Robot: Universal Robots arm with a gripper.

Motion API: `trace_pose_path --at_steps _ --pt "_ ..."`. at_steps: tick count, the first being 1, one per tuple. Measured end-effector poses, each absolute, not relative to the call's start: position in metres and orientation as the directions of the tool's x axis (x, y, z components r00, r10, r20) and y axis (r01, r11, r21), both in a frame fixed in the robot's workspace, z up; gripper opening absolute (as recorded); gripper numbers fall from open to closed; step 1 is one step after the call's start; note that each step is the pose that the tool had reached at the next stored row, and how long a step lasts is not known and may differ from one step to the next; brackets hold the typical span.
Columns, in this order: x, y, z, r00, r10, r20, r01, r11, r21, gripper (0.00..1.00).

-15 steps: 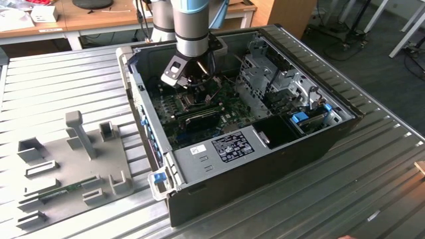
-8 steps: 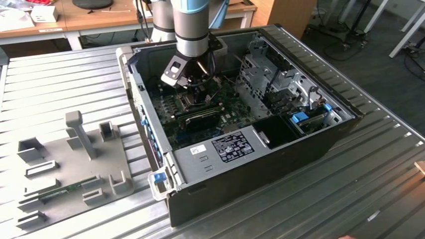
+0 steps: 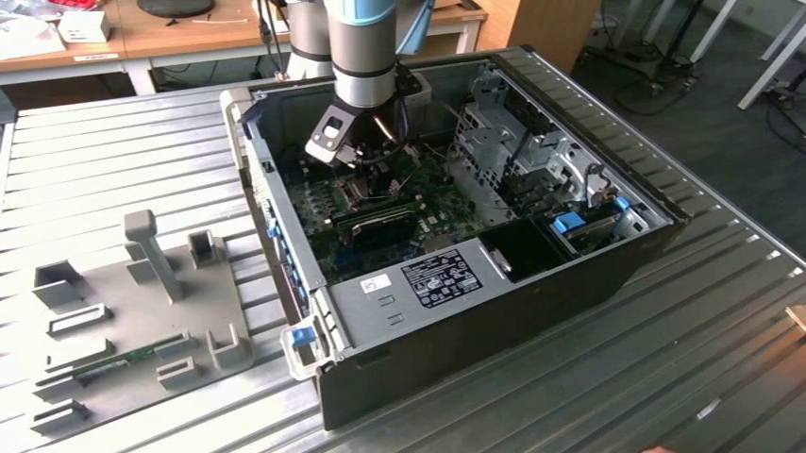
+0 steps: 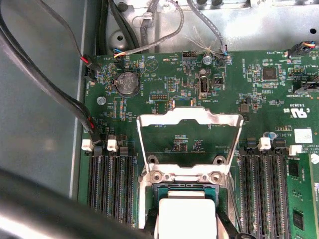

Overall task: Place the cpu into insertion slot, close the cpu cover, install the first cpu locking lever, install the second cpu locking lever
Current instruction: 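Place the cpu into insertion slot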

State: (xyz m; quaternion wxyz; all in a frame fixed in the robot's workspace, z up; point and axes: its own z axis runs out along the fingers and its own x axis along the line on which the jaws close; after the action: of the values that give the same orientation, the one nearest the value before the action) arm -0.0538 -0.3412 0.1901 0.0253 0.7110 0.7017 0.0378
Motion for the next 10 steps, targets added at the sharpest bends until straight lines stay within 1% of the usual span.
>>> trace_pose_path --at_steps 5,6,10 --pt "-0.0535 -0.3409 0.1892 0.012 1.000 0.020 0.996 -0.014 0.091 0.55" --pt "-0.0536 -0.3409 0.1893 0.012 1.000 0.020 0.996 -0.014 0.090 0.60" --pt "-0.0538 -0.3412 0.1898 0.012 1.000 0.018 0.996 -0.014 0.089 0.60"
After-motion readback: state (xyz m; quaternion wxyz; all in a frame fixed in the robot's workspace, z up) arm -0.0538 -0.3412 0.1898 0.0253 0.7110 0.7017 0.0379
